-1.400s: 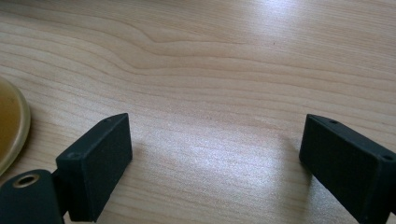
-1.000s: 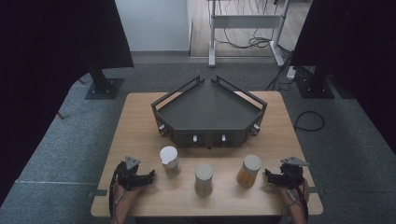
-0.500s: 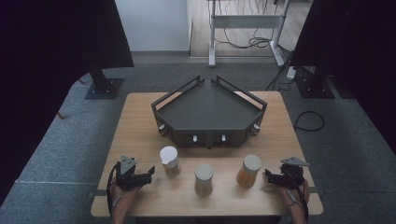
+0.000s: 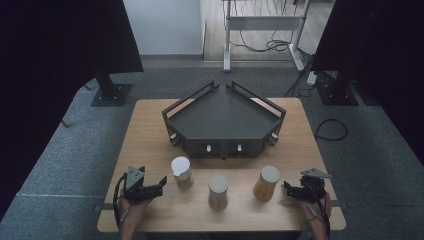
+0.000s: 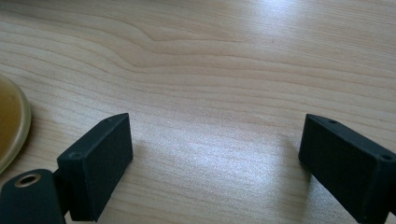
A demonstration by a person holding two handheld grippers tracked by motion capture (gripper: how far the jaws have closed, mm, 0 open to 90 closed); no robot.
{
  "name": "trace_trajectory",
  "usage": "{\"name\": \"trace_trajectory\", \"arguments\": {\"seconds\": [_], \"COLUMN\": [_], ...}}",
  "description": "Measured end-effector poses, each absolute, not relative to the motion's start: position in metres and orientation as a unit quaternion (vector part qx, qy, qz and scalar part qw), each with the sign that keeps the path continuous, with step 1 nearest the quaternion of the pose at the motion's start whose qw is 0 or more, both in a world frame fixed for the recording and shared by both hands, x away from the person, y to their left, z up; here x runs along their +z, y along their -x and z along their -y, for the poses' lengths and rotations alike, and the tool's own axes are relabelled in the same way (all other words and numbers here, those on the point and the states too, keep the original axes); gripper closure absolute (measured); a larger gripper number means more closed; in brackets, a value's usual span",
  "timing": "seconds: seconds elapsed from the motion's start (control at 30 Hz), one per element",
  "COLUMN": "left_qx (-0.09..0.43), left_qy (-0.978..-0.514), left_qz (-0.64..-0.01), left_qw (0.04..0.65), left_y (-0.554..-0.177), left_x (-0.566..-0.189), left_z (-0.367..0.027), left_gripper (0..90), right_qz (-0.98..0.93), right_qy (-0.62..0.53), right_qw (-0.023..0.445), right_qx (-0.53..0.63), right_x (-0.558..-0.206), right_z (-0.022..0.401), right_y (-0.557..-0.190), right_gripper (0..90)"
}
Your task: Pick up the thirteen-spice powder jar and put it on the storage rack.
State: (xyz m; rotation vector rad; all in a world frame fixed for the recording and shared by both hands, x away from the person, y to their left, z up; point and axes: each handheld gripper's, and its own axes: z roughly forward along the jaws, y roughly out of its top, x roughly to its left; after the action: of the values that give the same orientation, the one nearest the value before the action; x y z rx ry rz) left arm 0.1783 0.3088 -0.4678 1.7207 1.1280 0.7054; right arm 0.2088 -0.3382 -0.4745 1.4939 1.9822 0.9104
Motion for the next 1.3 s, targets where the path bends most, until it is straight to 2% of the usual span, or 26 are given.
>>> {"name": "trace_trajectory", "arguments": {"seconds": [1.3], "left_qx": [0.298], "left_qy": [-0.694], "left_qz": [-0.408], "left_qw": [0.513], "left_y": [-0.161], "left_x": [-0.447], "left_z": [-0.301], "left_gripper": [6.2], "right_qz": [-0.729], "right_qy": [-0.544], "right_qw": [0.244], "right_qx": [0.335], "right_x": [-0.474], "right_z": [0.340], "right_y": [-0.208], "right_gripper": [9.3]}}
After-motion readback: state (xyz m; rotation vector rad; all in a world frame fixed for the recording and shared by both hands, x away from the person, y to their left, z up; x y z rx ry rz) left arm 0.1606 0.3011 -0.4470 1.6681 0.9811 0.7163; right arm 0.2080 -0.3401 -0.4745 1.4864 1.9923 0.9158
